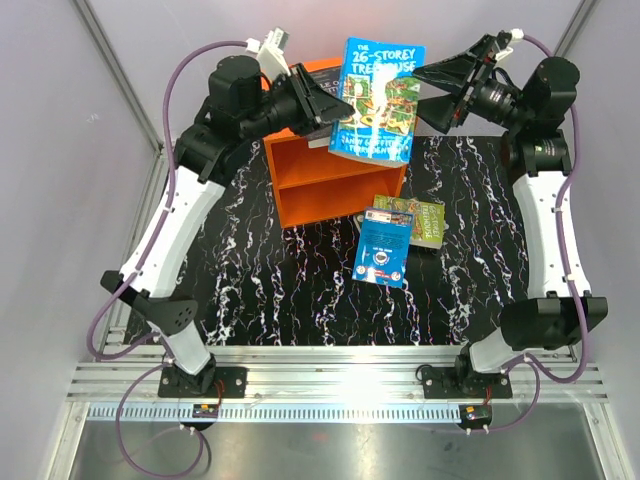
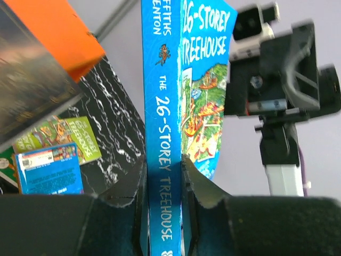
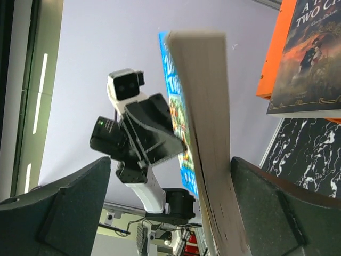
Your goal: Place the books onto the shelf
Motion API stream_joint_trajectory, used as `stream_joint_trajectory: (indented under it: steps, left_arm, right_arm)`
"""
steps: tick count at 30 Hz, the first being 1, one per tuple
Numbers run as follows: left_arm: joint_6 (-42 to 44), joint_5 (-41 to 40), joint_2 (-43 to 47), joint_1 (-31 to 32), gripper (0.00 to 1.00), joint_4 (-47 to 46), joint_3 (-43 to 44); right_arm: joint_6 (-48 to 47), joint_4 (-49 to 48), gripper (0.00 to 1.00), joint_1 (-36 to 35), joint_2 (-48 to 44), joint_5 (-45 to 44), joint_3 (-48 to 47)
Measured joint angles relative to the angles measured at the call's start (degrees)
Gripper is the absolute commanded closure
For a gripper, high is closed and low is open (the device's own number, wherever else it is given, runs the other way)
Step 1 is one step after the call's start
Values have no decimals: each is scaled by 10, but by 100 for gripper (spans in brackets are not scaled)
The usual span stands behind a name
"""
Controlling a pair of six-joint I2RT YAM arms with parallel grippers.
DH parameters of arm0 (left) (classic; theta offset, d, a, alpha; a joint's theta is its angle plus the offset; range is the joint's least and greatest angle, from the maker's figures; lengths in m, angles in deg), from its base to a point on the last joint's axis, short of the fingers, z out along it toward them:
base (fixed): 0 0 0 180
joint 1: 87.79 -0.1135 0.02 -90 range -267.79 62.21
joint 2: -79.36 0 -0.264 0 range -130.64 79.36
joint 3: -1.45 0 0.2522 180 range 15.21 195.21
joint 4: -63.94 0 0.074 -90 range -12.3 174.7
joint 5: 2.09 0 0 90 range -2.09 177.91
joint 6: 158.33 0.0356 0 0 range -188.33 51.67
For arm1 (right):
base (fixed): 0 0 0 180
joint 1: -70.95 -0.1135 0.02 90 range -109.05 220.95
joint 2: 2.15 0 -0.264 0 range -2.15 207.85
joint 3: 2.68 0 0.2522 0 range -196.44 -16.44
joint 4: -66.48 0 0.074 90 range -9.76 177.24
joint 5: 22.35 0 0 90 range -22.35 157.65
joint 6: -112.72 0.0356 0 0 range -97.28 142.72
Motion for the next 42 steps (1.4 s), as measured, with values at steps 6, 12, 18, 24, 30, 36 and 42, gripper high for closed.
stream_joint_trajectory:
  steps: [6,12,18,24,30,36,42]
  left_arm:
    - [-88,16,-62,-81,100,-77,26]
    - [-150,-11,-173,-139,100,-112,92]
    - [-167,-18,-174,-130,100,-115,32]
    - [-159,-21,-153,-120,100,-105,-2]
    - [-136,-35,-93,-125,100,-67,-24]
    - [-113,-36,-70,-135,85,-46,-21]
    - [-92,-49,-71,-136,41,9,-20]
  right_arm:
    - [-20,14,0,0,-17,2,38]
    - [-48,61,0,0,-61,2,121]
    - [-86,108,0,-2,-75,1,125]
    - [-103,125,0,-4,-78,0,126]
    - [-110,127,0,-4,-84,0,150]
    - [-111,128,0,-4,-90,-4,166]
    - [-115,129,0,-4,-112,-5,188]
